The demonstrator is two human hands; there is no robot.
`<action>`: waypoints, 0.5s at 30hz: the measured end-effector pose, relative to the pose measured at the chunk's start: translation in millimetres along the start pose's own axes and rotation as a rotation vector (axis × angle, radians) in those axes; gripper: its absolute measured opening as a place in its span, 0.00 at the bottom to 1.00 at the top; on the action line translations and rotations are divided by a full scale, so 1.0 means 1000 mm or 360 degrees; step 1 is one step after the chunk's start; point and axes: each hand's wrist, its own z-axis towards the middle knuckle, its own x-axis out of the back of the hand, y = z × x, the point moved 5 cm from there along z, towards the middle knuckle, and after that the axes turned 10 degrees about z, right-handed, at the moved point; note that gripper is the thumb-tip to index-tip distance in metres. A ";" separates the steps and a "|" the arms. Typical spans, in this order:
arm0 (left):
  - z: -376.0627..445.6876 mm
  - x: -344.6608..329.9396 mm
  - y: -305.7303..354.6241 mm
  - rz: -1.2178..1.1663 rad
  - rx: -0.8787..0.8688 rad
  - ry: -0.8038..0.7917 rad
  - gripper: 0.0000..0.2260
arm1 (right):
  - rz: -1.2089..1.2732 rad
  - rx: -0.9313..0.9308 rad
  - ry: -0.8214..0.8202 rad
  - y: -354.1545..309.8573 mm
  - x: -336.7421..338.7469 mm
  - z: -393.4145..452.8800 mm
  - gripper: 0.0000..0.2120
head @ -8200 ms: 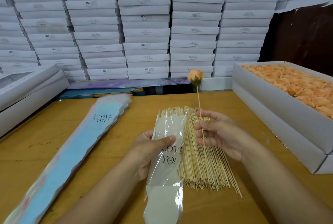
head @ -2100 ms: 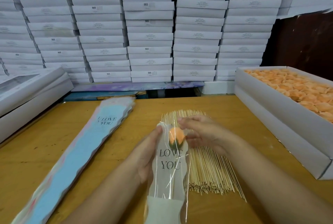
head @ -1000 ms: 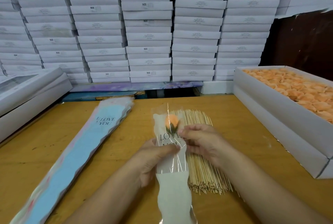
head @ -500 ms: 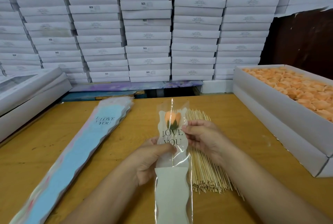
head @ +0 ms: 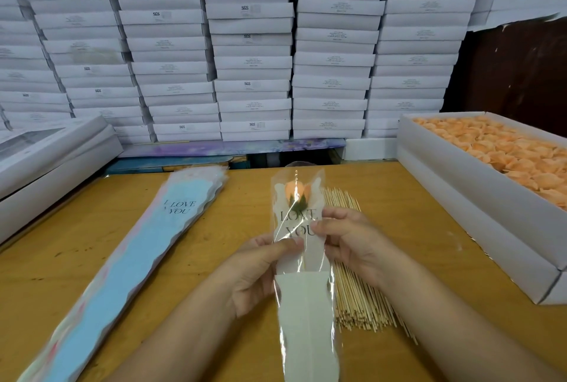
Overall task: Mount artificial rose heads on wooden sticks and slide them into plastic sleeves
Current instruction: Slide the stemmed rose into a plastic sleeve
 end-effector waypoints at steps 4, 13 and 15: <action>-0.001 -0.003 -0.003 0.0077 0.0037 -0.0063 0.20 | 0.0226 0.0042 0.0044 -0.002 0.002 0.002 0.12; -0.003 -0.004 -0.003 0.0179 0.0003 0.0097 0.14 | 0.0344 -0.0167 -0.0147 0.010 -0.012 -0.003 0.16; -0.003 -0.006 -0.005 0.0196 0.0057 0.0032 0.16 | 0.0359 -0.0141 -0.0057 0.008 -0.009 -0.002 0.15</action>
